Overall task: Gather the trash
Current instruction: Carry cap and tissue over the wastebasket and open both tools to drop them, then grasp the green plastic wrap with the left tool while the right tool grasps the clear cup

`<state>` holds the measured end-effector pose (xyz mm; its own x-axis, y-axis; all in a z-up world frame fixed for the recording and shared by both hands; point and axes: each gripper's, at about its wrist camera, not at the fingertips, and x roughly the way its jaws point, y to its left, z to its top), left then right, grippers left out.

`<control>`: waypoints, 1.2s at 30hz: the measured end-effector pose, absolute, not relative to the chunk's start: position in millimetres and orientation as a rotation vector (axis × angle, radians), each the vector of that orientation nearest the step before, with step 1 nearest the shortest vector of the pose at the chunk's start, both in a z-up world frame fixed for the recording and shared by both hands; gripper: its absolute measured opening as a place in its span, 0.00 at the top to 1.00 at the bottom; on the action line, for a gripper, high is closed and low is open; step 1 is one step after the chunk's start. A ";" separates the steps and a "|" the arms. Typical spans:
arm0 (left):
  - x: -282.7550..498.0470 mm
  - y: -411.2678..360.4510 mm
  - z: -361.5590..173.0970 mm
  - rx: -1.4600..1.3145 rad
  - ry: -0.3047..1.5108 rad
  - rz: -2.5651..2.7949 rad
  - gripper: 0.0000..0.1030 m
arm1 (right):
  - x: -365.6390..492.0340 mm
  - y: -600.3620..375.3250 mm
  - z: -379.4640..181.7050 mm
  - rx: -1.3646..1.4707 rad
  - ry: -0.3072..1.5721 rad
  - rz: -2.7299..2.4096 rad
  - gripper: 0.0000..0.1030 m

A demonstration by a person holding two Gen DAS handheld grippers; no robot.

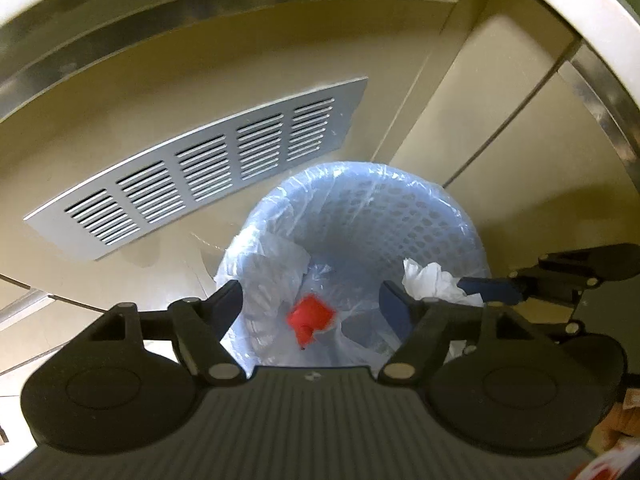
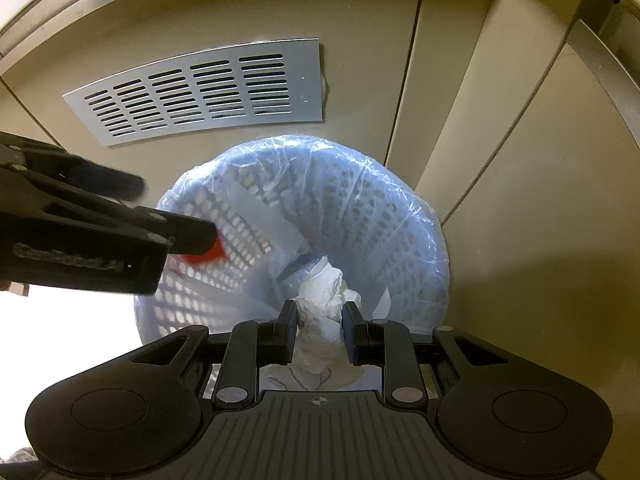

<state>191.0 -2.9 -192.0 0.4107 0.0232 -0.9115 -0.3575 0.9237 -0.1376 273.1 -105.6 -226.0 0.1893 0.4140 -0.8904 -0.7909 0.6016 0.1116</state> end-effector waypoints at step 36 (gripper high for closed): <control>145.8 23.9 -92.3 -0.362 0.925 0.293 0.30 | 249.9 -107.2 -137.3 -0.353 0.865 0.956 0.32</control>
